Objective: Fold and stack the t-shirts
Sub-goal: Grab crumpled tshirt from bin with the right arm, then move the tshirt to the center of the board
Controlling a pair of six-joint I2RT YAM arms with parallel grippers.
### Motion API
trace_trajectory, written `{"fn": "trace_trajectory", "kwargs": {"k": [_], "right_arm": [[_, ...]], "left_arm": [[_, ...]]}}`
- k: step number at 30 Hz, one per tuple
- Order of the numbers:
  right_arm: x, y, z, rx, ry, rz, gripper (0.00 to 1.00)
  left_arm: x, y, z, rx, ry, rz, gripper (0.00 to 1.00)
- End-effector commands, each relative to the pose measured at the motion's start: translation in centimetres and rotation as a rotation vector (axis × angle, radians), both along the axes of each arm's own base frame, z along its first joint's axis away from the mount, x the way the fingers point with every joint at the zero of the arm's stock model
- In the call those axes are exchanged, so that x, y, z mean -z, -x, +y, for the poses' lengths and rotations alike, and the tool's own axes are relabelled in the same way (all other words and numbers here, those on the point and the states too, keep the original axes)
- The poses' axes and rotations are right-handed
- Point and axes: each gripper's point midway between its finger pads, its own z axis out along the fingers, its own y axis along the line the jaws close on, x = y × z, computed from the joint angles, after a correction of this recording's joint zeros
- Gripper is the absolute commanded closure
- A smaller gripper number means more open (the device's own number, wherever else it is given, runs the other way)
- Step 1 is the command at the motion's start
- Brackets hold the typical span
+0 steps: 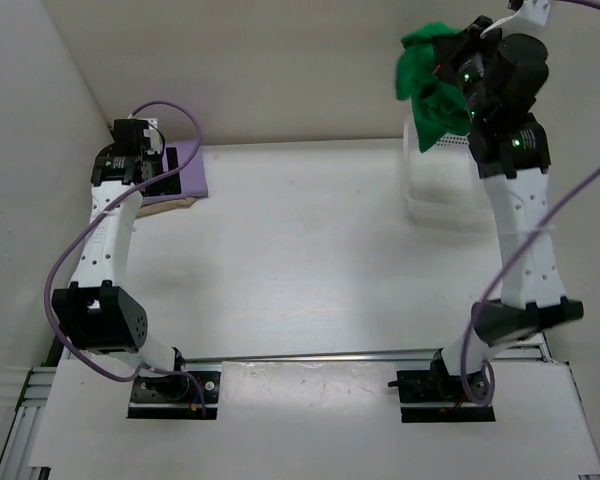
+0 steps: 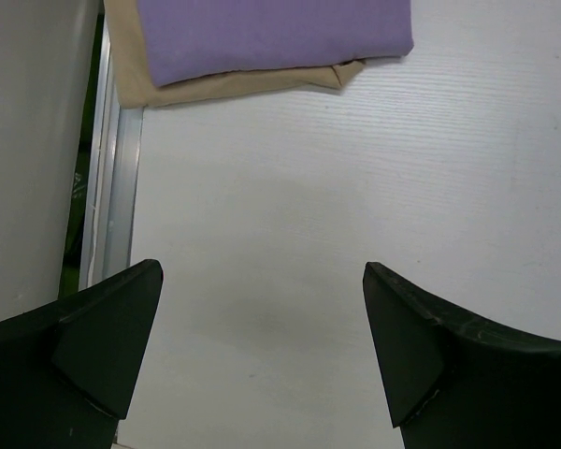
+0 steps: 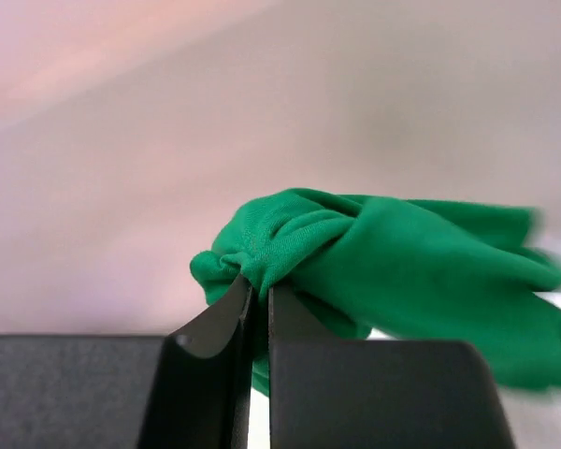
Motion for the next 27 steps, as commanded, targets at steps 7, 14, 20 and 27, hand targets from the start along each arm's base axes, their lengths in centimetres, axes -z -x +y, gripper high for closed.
{"fn": "trace_trajectory", "kwargs": {"k": [7,14,20,27], "right_arm": [[-5.2,11.9,15.9,-0.684,-0.128,-0.134,1.0],[13.2,7.5,21.3,-0.646,-0.085,0.364,0.31],[28.9,6.1,18.5,-0.483,0.172,0.963,0.16],[35.1,13.7,18.0,-0.629,0.352,0.903,0.16]], "left_arm": [[-3.5,3.5,-1.3,0.046,0.042,-0.105,0.0],[-2.9,3.1,-2.1,0.079,0.075,-0.097,0.0],[2.2,3.8,-4.5,0.146,0.136,0.12,0.0],[12.8,8.8,-8.3,0.25,0.106,0.399,0.0]]}}
